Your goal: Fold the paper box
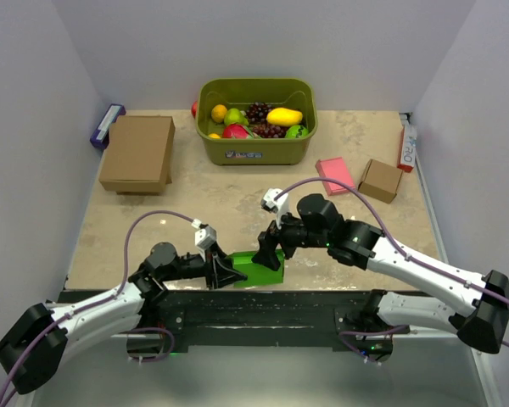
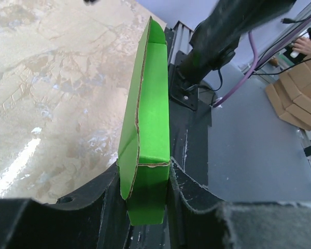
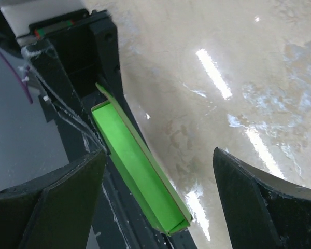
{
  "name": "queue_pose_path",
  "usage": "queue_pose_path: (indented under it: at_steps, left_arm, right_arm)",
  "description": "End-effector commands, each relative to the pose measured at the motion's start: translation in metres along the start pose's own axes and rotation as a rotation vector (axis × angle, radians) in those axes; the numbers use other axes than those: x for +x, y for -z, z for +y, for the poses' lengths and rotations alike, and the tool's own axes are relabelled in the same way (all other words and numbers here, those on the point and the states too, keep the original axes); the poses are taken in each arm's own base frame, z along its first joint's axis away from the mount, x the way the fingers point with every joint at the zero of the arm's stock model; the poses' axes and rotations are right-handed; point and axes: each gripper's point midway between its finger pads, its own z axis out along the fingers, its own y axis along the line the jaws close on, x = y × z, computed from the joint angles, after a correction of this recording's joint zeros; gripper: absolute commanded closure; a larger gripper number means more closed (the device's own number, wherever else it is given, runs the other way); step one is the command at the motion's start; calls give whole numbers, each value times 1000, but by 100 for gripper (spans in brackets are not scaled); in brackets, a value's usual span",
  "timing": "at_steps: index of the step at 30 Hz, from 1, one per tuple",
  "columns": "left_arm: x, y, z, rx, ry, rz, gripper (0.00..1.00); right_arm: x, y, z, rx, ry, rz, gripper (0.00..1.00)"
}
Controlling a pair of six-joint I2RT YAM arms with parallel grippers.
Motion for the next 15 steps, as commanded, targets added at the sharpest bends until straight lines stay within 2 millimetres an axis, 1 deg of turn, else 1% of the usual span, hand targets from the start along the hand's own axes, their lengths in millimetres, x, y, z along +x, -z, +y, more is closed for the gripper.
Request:
queue_pose_path:
  at_steps: [1,4,7,10,12,15]
  left_arm:
    - [-16,1,-17,85,-12,-54,91]
    - [-15,2,-20,101,-9,-47,91]
    - [-14,2,-24,129,-3,-44,92]
    - [-12,2,-25,134,6,-37,92]
    - [-13,2,-25,132,5,-40,92]
    - [-15,2,-23,121,-1,-46,92]
  right_arm:
    - [0,-4,25,-127,72,0,11]
    - [6,-5,29,-154,80,22,10]
    - [15,-7,23,-134,94,58,10]
    - [17,-7,27,-161,101,71,11]
    - [19,-7,30,-174,97,83,12]
    - [25,-6,33,-194,93,116,17]
